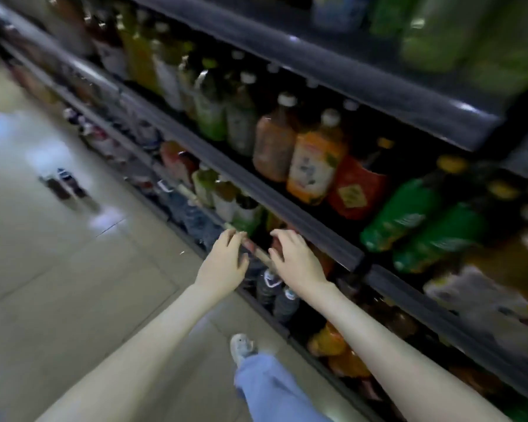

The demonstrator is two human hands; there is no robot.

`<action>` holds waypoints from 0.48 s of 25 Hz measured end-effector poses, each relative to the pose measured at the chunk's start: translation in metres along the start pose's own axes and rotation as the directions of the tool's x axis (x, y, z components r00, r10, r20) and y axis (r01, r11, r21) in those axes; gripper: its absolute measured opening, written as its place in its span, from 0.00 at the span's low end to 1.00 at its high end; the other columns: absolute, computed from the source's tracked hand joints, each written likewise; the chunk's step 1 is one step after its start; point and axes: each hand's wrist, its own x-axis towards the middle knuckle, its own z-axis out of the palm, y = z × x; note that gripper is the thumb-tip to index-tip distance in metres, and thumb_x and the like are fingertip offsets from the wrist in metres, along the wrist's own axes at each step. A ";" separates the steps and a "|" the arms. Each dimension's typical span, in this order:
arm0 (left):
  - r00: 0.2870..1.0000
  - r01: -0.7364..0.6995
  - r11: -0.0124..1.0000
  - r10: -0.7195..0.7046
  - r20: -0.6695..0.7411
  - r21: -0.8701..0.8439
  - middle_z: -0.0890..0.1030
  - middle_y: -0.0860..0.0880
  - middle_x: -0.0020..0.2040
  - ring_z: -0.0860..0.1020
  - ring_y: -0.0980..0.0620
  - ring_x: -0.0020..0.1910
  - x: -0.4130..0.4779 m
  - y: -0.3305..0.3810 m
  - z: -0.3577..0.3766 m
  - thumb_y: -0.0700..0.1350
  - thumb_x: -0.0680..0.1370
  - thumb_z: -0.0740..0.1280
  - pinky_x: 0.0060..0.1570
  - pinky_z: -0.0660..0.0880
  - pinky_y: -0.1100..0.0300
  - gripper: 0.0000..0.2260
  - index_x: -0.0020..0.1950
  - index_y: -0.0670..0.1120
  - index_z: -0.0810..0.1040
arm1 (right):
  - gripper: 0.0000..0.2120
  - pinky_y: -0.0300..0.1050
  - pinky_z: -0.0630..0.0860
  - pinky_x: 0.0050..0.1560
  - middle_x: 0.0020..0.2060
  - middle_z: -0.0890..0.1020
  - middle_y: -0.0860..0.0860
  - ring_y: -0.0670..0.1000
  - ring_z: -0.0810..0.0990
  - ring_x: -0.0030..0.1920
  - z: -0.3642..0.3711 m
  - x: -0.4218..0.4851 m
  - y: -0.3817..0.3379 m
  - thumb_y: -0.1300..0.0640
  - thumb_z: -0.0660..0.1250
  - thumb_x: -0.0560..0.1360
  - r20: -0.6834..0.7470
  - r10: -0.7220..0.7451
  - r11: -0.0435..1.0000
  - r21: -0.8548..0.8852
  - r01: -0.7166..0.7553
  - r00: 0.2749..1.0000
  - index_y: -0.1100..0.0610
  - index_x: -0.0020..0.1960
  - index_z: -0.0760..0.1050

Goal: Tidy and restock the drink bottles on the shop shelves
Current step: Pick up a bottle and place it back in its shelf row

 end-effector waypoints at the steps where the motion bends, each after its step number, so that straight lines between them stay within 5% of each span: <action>1: 0.995 0.093 0.996 -0.094 0.021 0.008 0.67 0.44 0.69 0.68 0.45 0.67 0.012 -0.028 -0.009 0.41 0.78 0.63 0.63 0.65 0.57 0.22 0.71 0.42 0.66 | 0.18 0.44 0.66 0.63 0.65 0.72 0.53 0.53 0.68 0.67 0.021 0.031 -0.013 0.55 0.59 0.81 0.067 -0.026 1.000 0.008 0.025 0.997 0.57 0.69 0.66; 5: 0.937 0.337 0.941 -0.338 0.087 0.019 0.69 0.43 0.67 0.71 0.42 0.64 0.053 -0.121 -0.057 0.42 0.78 0.61 0.60 0.69 0.53 0.21 0.71 0.44 0.65 | 0.18 0.48 0.68 0.64 0.65 0.72 0.55 0.55 0.68 0.67 0.088 0.143 -0.086 0.56 0.60 0.80 0.294 -0.119 0.993 0.043 0.111 0.948 0.58 0.69 0.67; 12: 0.772 0.629 0.772 -0.634 -0.044 -0.091 0.67 0.43 0.70 0.68 0.43 0.68 0.086 -0.296 -0.156 0.42 0.78 0.61 0.62 0.68 0.53 0.23 0.73 0.44 0.62 | 0.21 0.52 0.69 0.62 0.67 0.69 0.55 0.56 0.69 0.67 0.200 0.297 -0.230 0.57 0.60 0.79 0.526 -0.234 0.968 0.043 0.249 0.818 0.58 0.71 0.63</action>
